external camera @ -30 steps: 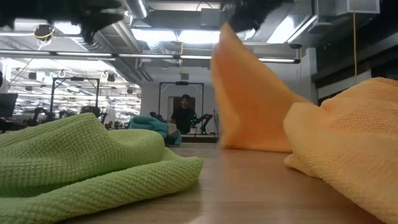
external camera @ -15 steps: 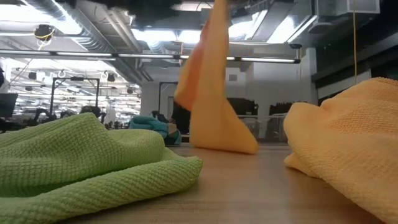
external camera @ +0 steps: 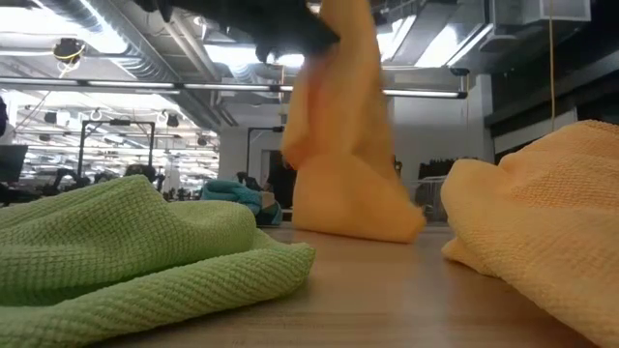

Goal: Fold microfiber towels
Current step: Fold the top orange microfiber towel

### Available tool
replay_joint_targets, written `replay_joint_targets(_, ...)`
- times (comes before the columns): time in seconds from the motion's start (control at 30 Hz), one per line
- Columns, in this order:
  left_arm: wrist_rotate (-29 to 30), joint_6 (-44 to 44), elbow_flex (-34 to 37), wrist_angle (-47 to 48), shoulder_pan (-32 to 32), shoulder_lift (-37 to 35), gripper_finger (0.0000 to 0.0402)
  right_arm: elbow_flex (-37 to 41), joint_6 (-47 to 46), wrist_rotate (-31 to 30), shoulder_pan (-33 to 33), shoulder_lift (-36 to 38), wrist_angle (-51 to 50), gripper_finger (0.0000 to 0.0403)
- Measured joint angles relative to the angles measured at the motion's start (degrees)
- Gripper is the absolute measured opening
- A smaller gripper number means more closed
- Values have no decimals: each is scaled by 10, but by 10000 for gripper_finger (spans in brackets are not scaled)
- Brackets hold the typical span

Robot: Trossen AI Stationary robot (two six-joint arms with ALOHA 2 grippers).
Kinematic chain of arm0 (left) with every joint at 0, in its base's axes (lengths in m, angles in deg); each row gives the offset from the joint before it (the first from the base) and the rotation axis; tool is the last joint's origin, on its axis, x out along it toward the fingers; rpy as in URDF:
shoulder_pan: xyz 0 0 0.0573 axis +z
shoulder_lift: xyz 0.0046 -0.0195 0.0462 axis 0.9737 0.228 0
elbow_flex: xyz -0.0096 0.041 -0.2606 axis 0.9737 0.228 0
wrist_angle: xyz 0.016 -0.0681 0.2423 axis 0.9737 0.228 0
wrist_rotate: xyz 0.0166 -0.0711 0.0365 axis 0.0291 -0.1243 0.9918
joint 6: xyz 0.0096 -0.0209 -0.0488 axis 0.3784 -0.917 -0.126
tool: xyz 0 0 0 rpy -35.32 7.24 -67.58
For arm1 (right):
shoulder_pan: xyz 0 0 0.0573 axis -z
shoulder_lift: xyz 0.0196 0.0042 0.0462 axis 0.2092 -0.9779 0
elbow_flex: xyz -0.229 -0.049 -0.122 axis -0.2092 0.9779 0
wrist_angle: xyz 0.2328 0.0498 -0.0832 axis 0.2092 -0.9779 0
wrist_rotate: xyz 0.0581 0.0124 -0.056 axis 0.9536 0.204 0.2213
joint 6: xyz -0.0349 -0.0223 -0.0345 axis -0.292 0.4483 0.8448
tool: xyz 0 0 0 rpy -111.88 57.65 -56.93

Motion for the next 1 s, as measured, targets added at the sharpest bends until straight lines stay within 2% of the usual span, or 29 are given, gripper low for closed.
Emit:
replay_joint_targets(0.13,40,5,0,29,-2,3,151,0,-14,-28,-32,19,-41,0)
replay_joint_targets(0.37,44,49,0,25,-25,-10,151,0,-32,-43,-70,32,-118,0)
replay_joint_targets(0.63,41,75,0,11,-32,-5,151,0,-3,-42,-89,32,-124,0)
replay_joint_targets(0.83,-79,51,0,-18,-27,-4,151,0,4,-43,-88,30,-123,0)
replay_joint_targets(1.0,-94,53,0,-55,-33,1,151,0,94,9,-89,30,-127,0)
